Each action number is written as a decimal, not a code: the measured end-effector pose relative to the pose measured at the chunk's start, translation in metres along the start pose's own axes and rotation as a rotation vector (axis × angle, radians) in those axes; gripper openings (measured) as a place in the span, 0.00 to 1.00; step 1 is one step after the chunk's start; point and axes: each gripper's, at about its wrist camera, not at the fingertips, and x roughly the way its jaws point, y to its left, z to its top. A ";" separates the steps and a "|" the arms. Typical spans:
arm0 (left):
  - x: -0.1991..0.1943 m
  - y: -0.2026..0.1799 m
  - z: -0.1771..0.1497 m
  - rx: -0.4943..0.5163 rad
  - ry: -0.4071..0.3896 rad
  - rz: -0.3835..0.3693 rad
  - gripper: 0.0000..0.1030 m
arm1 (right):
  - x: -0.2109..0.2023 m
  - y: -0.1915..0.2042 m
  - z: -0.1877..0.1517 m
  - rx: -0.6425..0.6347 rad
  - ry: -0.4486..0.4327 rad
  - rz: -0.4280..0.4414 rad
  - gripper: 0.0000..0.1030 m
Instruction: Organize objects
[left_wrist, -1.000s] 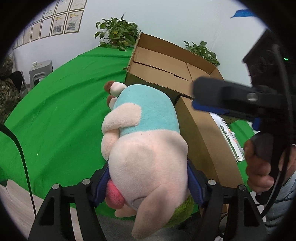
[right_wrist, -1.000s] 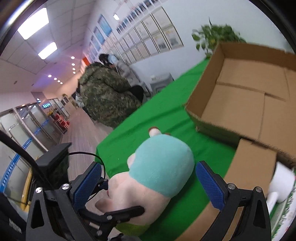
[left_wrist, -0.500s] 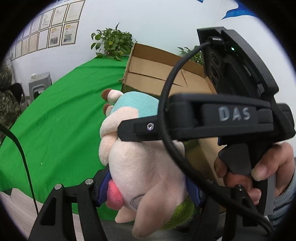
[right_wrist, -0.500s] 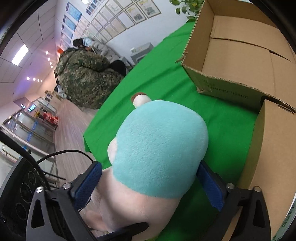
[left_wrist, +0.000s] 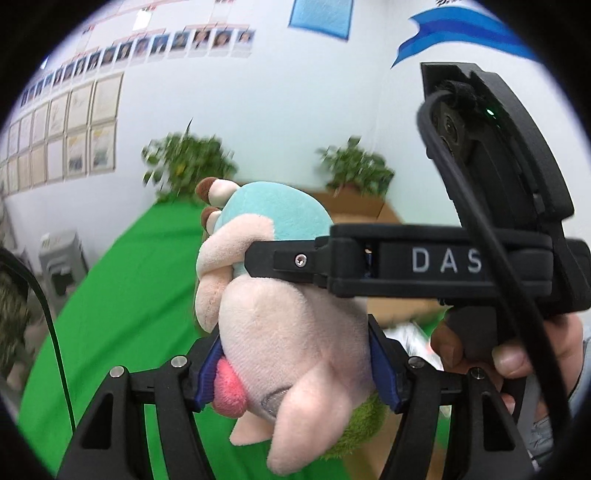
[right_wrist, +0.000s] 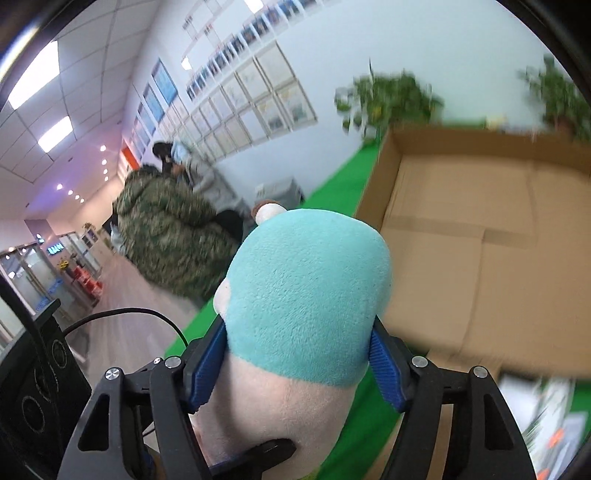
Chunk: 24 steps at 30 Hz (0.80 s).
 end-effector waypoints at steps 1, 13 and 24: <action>0.003 -0.001 0.010 0.015 -0.021 -0.004 0.65 | -0.032 -0.019 0.009 -0.013 -0.024 -0.007 0.66; 0.079 0.026 0.059 0.014 0.036 -0.055 0.65 | -0.110 -0.118 0.094 -0.011 -0.077 -0.088 0.66; 0.121 0.052 0.027 -0.079 0.203 -0.051 0.66 | 0.025 -0.166 0.090 0.057 0.050 -0.083 0.64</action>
